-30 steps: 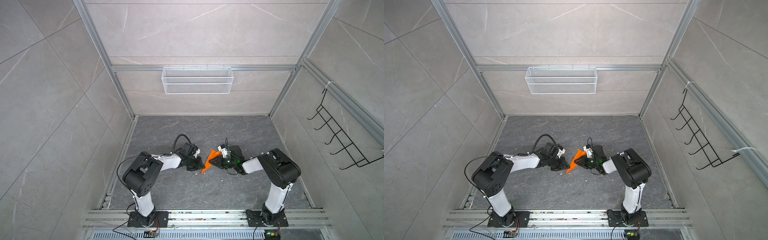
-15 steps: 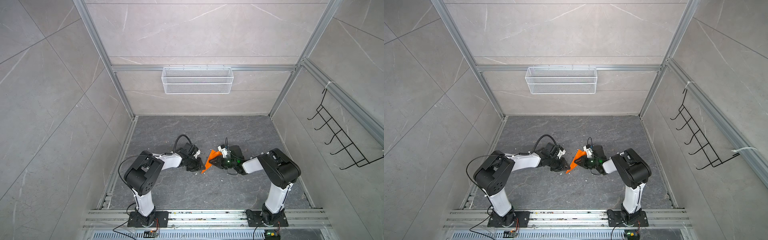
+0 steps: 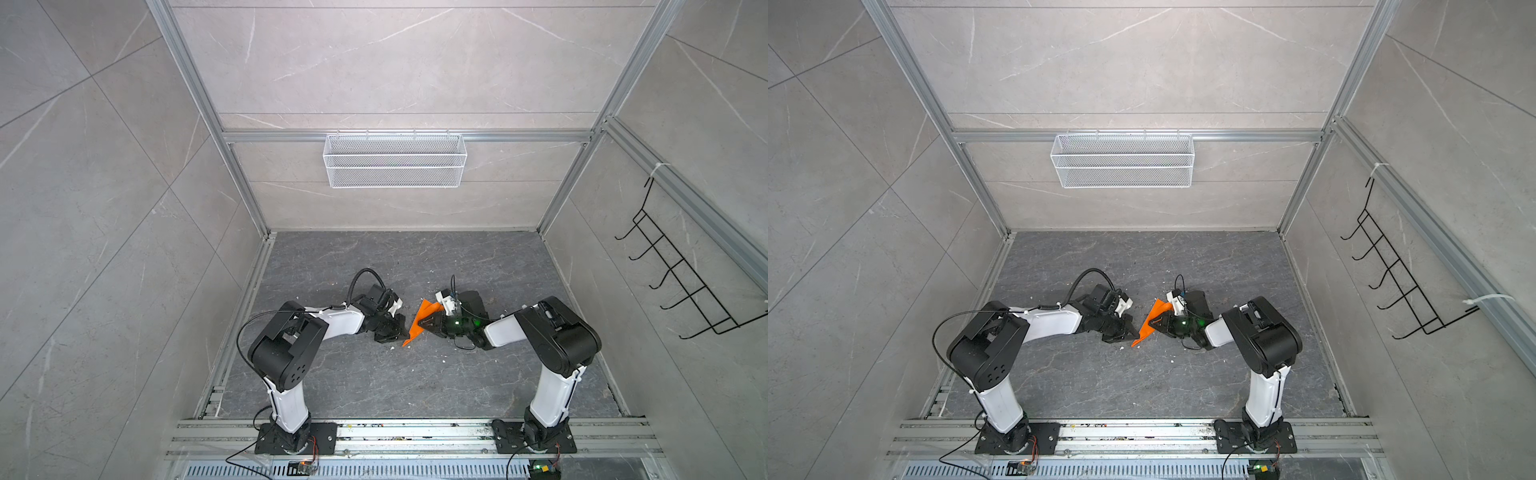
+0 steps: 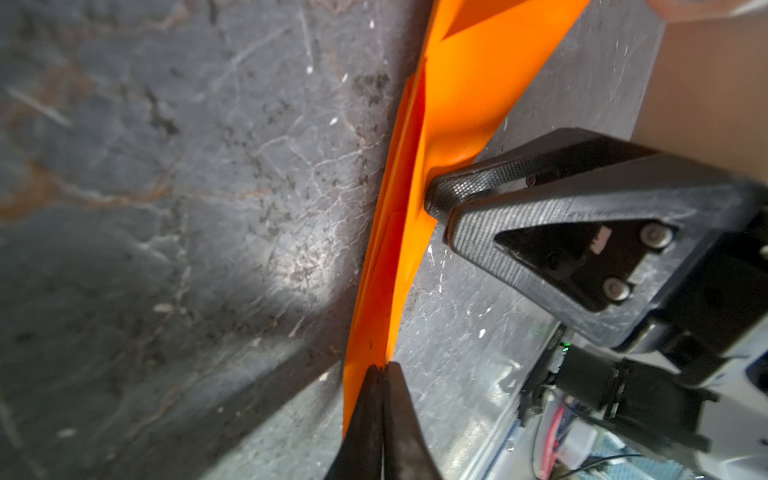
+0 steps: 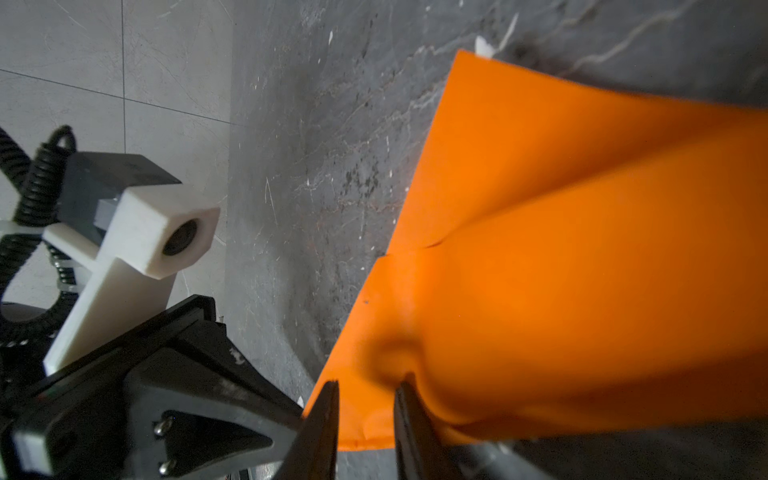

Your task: Fold a paper plane with a square sheet of paper (pick it up from the middle)

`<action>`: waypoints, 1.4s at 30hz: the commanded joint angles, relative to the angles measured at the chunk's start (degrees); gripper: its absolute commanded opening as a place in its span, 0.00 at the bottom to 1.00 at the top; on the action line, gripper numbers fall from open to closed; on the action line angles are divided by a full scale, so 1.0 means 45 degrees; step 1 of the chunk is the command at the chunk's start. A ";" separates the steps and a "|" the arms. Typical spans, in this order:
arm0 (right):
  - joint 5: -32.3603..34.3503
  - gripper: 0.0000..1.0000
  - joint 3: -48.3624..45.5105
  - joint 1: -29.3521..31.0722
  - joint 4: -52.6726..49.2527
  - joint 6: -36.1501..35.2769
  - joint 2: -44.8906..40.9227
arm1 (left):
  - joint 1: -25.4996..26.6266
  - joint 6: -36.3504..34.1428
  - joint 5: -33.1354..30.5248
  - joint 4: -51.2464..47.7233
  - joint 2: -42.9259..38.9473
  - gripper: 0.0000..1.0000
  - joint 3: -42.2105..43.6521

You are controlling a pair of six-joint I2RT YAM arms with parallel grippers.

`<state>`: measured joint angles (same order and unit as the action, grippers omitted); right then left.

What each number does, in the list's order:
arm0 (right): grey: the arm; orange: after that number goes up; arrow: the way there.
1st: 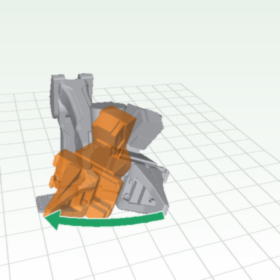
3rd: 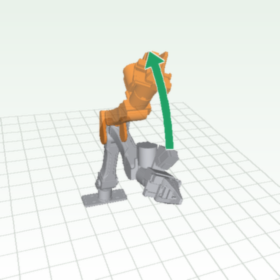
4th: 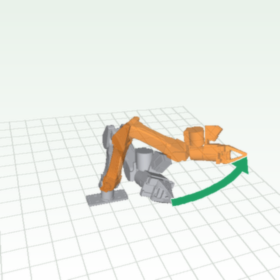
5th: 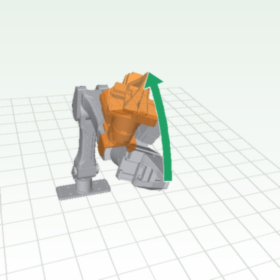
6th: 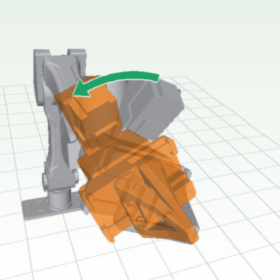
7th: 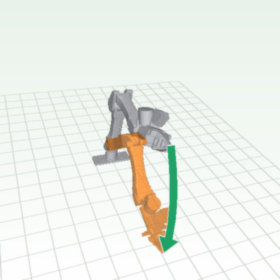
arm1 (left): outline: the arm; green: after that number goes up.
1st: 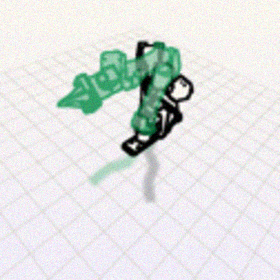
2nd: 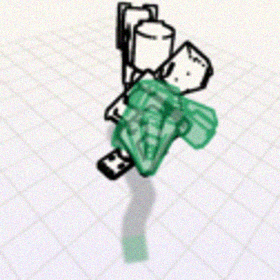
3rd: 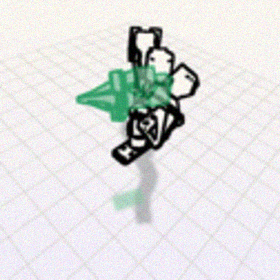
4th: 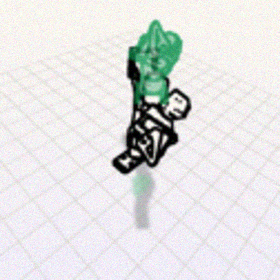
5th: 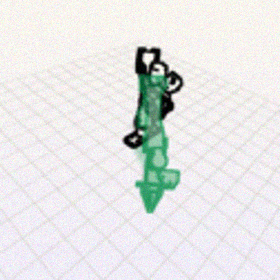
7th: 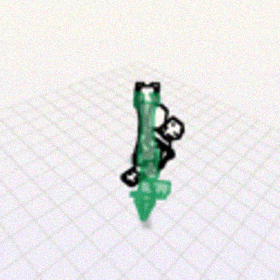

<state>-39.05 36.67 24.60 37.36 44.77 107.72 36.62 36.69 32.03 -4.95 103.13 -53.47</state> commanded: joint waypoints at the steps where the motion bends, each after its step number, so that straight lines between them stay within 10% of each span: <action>1: 0.0376 0.28 0.0016 -0.0037 -0.0521 -0.0074 0.0534 | 0.0132 -0.0028 0.0333 -0.0061 0.0161 0.00 -0.0413; 42: 0.0992 0.28 -0.0393 -0.0078 0.0149 0.0725 0.0897 | 0.1316 -0.0444 -0.1929 -0.2670 -0.0452 0.17 -0.1116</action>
<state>-38.83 36.32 24.62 41.47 47.86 109.30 42.26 35.20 21.54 -14.11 104.16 -58.00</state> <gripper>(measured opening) 0.279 0.160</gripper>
